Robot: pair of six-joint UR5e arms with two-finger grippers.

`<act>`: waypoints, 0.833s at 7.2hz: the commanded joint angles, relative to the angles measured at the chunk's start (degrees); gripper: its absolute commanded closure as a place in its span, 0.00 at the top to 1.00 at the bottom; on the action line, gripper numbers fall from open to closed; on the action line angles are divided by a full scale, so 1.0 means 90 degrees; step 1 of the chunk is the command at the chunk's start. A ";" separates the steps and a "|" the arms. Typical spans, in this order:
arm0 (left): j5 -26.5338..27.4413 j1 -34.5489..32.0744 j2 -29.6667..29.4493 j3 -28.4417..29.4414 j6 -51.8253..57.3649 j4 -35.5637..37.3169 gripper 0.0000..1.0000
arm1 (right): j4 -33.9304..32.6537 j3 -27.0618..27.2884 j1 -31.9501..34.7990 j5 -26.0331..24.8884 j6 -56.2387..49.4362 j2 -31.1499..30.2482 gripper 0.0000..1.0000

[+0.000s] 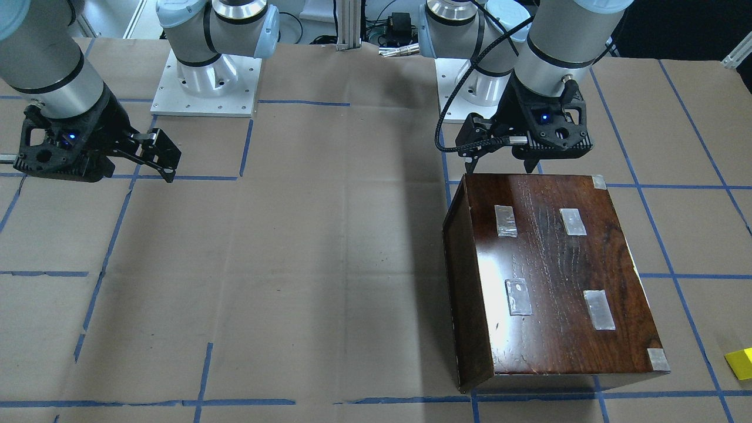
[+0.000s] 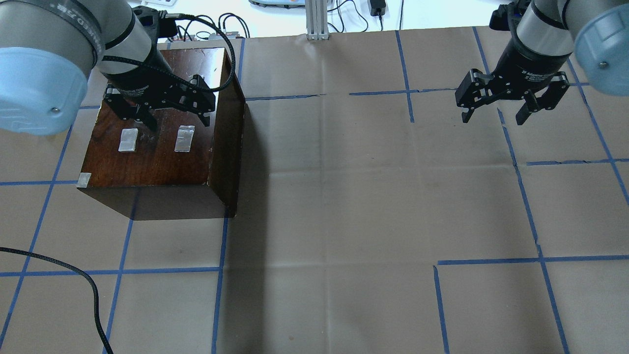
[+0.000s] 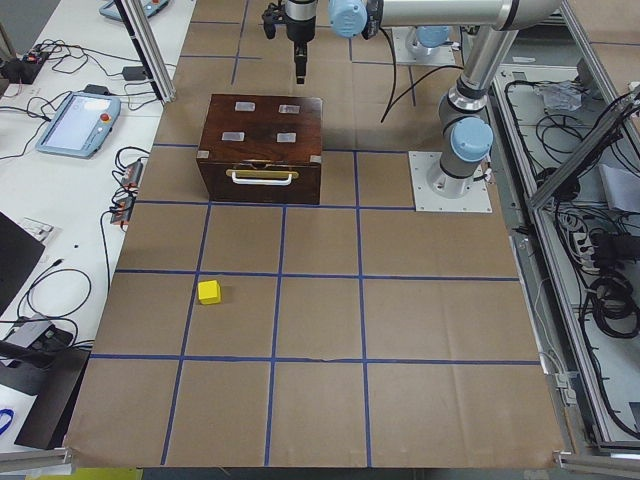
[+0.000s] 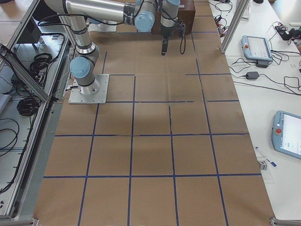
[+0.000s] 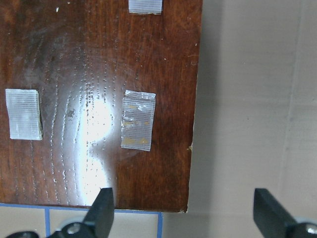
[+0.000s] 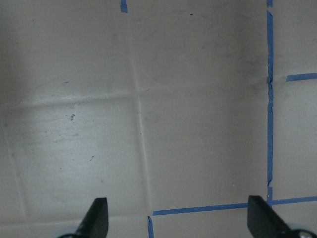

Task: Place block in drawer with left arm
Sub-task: 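Move the left gripper from the cabinet top down to the drawer's white handle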

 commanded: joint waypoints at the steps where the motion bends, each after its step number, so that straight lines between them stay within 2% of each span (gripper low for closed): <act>1: -0.0012 0.0001 -0.0008 0.0001 0.0000 0.0000 0.98 | 0.0000 -0.0009 0.0000 0.0000 0.0000 0.0000 1.00; 6: -0.0012 0.0098 -0.0076 0.0118 0.0010 -0.0010 0.99 | 0.0000 0.0000 0.0000 0.0000 0.0000 0.0000 1.00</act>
